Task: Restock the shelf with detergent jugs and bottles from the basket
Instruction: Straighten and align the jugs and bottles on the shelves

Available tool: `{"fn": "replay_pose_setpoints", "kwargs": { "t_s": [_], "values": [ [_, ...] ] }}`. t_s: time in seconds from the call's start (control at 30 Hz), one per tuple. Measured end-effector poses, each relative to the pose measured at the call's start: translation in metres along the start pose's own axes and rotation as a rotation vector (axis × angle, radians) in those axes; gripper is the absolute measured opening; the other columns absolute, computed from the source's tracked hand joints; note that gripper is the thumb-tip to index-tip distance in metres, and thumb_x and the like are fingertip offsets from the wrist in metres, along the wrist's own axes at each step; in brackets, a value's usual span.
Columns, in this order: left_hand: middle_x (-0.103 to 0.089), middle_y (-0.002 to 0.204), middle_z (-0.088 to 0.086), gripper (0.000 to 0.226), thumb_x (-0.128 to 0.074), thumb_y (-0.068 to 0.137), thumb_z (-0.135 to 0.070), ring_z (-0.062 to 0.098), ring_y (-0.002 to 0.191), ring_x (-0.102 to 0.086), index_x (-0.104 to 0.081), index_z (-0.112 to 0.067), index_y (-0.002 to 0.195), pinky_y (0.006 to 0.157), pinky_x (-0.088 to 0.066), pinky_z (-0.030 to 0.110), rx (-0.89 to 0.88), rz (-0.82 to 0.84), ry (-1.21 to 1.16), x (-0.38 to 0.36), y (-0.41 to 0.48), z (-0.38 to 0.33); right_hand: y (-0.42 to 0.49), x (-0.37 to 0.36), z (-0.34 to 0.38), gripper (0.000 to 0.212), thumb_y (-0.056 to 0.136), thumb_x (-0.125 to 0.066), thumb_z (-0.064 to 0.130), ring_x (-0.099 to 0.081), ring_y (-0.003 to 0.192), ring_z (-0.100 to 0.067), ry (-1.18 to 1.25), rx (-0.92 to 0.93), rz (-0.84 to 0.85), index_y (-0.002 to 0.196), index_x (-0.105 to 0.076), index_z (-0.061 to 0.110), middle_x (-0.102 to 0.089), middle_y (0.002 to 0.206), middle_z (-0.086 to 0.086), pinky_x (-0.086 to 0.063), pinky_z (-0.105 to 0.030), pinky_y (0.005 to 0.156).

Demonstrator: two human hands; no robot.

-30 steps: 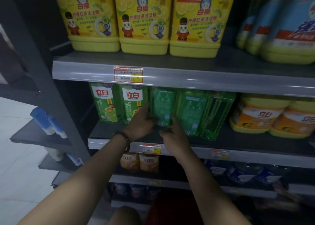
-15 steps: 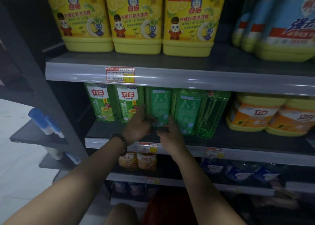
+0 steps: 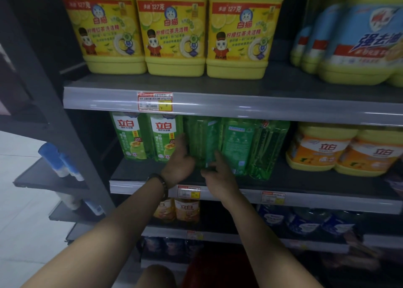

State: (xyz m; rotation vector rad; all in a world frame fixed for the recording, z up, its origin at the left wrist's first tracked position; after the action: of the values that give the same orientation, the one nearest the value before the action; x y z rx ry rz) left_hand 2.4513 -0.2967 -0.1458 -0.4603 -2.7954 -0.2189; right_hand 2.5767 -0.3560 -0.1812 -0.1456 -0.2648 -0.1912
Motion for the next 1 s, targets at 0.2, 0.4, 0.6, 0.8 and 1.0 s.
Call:
{"fn": "replay_pose_setpoints", "kwargs": {
  "t_s": [0.2,0.4,0.6,0.8,1.0],
  "values": [
    [-0.065,0.130,-0.007,0.062,-0.057,0.092,0.010,0.009,0.121,-0.064,-0.048,-0.025,0.142,0.109,-0.055,0.045,-0.023,0.011,-0.012,-0.002,-0.014,-0.008,0.007,-0.007,0.003,0.101,0.073,-0.076,0.015,-0.065,0.118,-0.022,0.026,-0.031,0.036,0.165,-0.034,0.026,-0.065,0.136,0.002,-0.056,-0.033,0.086],
    [-0.061,0.130,-0.017,0.082,-0.044,0.084,0.022,-0.004,0.122,-0.061,-0.048,-0.045,0.131,0.103,-0.052,0.018,-0.128,-0.032,-0.004,-0.003,-0.054,-0.023,0.007,-0.003,0.004,0.084,0.068,-0.074,0.013,-0.070,0.110,-0.023,-0.043,-0.008,0.081,0.147,-0.053,0.033,-0.075,0.119,0.002,-0.058,-0.042,0.095],
    [-0.056,0.116,-0.018,0.066,-0.041,0.095,0.027,-0.027,0.090,-0.059,-0.049,-0.018,0.143,0.074,-0.046,0.002,-0.096,0.057,0.054,0.007,-0.062,-0.021,0.003,0.012,0.000,0.041,0.093,-0.068,0.002,-0.070,0.083,-0.027,-0.061,-0.037,-0.028,0.127,-0.062,0.024,-0.073,0.092,0.003,-0.049,-0.029,0.067],
    [-0.060,0.095,-0.009,0.054,-0.054,0.098,0.013,0.013,0.082,-0.061,-0.042,-0.034,0.124,0.061,-0.048,0.014,0.038,0.007,0.081,0.025,-0.029,-0.034,-0.027,-0.003,-0.010,0.052,0.100,-0.069,0.011,-0.067,0.100,-0.014,0.041,0.034,-0.211,0.148,-0.050,0.019,-0.066,0.119,-0.002,-0.049,-0.023,0.074],
    [-0.065,0.096,0.001,0.057,-0.056,0.098,0.006,0.018,0.087,-0.065,-0.043,-0.035,0.135,0.084,-0.061,0.044,0.176,0.130,0.097,0.021,-0.015,-0.027,-0.030,-0.028,-0.016,0.082,0.088,-0.073,0.039,-0.070,0.110,-0.020,-0.004,0.024,-0.085,0.161,-0.036,0.041,-0.055,0.148,-0.010,-0.056,-0.030,0.076]
  ]
}}
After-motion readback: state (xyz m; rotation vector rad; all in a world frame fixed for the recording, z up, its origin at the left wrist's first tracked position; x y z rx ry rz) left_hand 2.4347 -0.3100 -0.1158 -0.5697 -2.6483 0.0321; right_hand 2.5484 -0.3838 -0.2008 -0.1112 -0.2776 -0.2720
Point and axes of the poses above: each hand's wrist, its own y-axis towards the middle knuckle, its own x-axis out of the back of the hand, z = x × y, the point moved 7 cm from there along y, towards the middle knuckle
